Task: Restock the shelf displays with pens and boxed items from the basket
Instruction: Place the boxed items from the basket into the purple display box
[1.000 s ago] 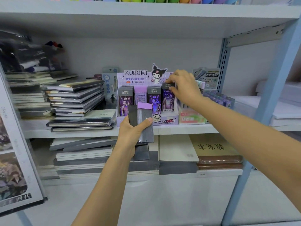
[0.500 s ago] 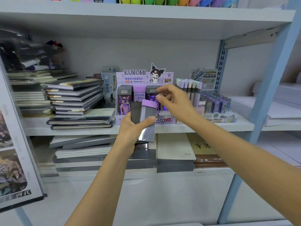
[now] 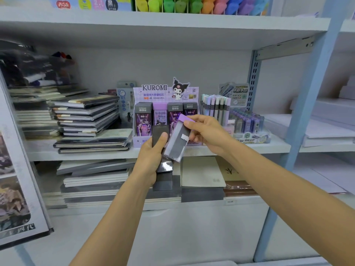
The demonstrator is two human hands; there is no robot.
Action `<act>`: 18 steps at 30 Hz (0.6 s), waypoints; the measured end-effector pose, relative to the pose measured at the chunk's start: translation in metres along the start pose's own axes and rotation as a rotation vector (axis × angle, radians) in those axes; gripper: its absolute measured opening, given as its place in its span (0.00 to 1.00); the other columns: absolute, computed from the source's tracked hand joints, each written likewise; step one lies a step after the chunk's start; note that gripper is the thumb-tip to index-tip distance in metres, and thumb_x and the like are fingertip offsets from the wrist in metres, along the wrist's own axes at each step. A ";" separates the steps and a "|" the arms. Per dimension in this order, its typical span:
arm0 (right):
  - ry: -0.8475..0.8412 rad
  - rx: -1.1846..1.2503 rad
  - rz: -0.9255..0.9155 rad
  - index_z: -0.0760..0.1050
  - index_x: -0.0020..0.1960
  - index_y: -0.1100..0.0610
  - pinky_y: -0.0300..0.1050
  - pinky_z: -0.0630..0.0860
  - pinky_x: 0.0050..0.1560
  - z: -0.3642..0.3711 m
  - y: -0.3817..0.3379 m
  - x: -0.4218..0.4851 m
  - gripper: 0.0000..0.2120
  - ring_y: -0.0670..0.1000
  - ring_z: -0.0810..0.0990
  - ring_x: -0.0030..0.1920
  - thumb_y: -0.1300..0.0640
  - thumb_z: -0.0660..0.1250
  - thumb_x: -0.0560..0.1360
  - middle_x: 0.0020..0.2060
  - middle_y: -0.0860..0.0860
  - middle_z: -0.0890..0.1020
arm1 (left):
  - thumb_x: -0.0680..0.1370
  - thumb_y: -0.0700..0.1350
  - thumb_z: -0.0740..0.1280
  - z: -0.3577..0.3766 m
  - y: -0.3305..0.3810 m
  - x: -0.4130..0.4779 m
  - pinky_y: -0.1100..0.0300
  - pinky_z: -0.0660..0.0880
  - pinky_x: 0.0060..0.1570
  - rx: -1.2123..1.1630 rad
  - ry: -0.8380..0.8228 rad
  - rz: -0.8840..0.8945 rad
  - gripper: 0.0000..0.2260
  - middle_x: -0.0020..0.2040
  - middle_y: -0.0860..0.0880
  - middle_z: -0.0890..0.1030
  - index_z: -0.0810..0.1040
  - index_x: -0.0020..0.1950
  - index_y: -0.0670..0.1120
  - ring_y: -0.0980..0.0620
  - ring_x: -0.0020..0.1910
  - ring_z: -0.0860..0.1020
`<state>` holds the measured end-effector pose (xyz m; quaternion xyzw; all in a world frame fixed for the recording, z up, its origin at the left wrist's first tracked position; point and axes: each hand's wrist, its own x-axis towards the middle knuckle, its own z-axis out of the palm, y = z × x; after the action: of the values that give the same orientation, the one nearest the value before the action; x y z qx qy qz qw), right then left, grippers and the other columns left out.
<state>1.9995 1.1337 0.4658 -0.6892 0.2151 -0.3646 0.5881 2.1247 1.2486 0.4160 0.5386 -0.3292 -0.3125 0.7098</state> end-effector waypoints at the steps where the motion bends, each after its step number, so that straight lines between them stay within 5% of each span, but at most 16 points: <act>1: -0.023 0.017 0.011 0.77 0.56 0.60 0.34 0.70 0.25 0.002 -0.003 0.001 0.10 0.44 0.75 0.25 0.57 0.68 0.77 0.31 0.50 0.80 | 0.80 0.54 0.65 -0.004 0.001 0.001 0.64 0.75 0.25 -0.005 0.015 -0.014 0.11 0.36 0.51 0.85 0.79 0.54 0.48 0.55 0.29 0.82; 4: -0.048 -0.039 -0.012 0.75 0.50 0.61 0.35 0.72 0.29 0.006 -0.014 0.006 0.16 0.46 0.74 0.28 0.48 0.70 0.75 0.34 0.50 0.80 | 0.80 0.49 0.65 -0.019 0.008 0.006 0.62 0.76 0.26 -0.062 0.047 -0.073 0.09 0.34 0.48 0.84 0.77 0.54 0.45 0.51 0.25 0.80; 9: 0.060 -0.260 -0.166 0.72 0.51 0.57 0.35 0.73 0.32 0.015 -0.028 0.024 0.05 0.47 0.78 0.36 0.62 0.67 0.77 0.44 0.54 0.80 | 0.75 0.42 0.60 -0.037 0.012 0.009 0.60 0.74 0.26 -0.081 0.007 -0.127 0.07 0.36 0.45 0.84 0.71 0.52 0.44 0.50 0.25 0.77; 14: 0.136 -0.521 -0.373 0.70 0.63 0.57 0.46 0.76 0.61 0.022 -0.034 0.039 0.17 0.51 0.78 0.59 0.63 0.67 0.76 0.60 0.54 0.78 | 0.80 0.41 0.62 -0.051 0.009 0.010 0.59 0.76 0.27 -0.022 -0.037 -0.061 0.02 0.38 0.45 0.85 0.72 0.51 0.46 0.49 0.29 0.80; 18: 0.212 -0.690 -0.567 0.75 0.64 0.59 0.43 0.76 0.60 0.035 -0.037 0.050 0.17 0.48 0.80 0.57 0.61 0.70 0.75 0.57 0.54 0.82 | 0.80 0.42 0.64 -0.061 0.009 0.012 0.58 0.78 0.29 -0.038 -0.023 -0.014 0.05 0.41 0.46 0.86 0.75 0.56 0.45 0.49 0.33 0.83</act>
<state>2.0527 1.1283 0.5129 -0.8353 0.1858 -0.4865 0.1759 2.1815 1.2750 0.4136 0.5235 -0.3276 -0.3297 0.7141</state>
